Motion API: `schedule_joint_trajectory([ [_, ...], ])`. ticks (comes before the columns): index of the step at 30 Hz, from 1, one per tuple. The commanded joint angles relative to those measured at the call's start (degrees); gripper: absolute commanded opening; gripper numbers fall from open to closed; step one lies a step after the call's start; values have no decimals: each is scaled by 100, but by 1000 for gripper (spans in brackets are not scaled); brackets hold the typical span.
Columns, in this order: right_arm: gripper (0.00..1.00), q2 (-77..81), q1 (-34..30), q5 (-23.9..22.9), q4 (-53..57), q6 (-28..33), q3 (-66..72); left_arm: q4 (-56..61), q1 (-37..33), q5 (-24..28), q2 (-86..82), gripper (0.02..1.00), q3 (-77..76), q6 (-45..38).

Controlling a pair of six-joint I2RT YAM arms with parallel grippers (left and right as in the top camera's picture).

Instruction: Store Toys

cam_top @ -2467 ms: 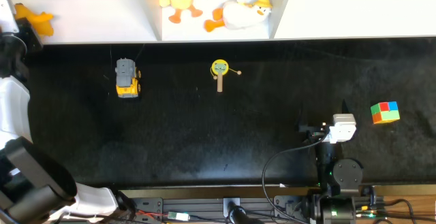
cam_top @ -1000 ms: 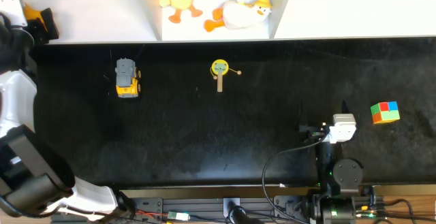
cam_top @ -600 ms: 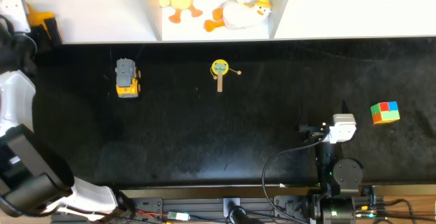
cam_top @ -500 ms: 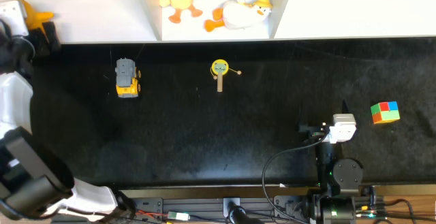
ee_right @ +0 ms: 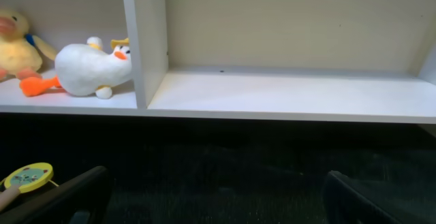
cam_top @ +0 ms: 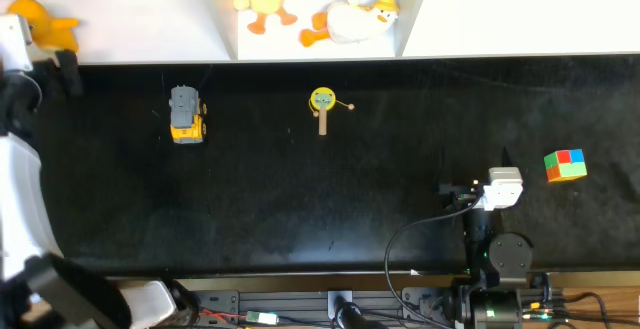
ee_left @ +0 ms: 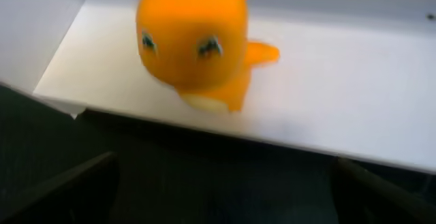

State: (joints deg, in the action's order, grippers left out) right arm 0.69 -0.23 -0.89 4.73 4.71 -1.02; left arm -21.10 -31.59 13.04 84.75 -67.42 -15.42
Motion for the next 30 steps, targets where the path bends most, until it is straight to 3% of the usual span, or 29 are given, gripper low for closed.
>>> schedule_joint_trajectory([
  [1, 996, -48, 35, -37, -26, -24, 74, -33, -22, 44, -686, 998, 713, 105],
  [12, 996, -48, 35, -37, -26, -24, 74, -420, 87, 98, -1786, 998, 2138, 704],
  [21, 993, -48, 35, -37, -26, -24, 74, -1095, 1482, -376, -1891, 998, 2247, 1104],
  [30, 993, -48, 35, -37, -26, -24, 74, -1252, 2312, -372, -1672, 996, 2247, 1425],
])
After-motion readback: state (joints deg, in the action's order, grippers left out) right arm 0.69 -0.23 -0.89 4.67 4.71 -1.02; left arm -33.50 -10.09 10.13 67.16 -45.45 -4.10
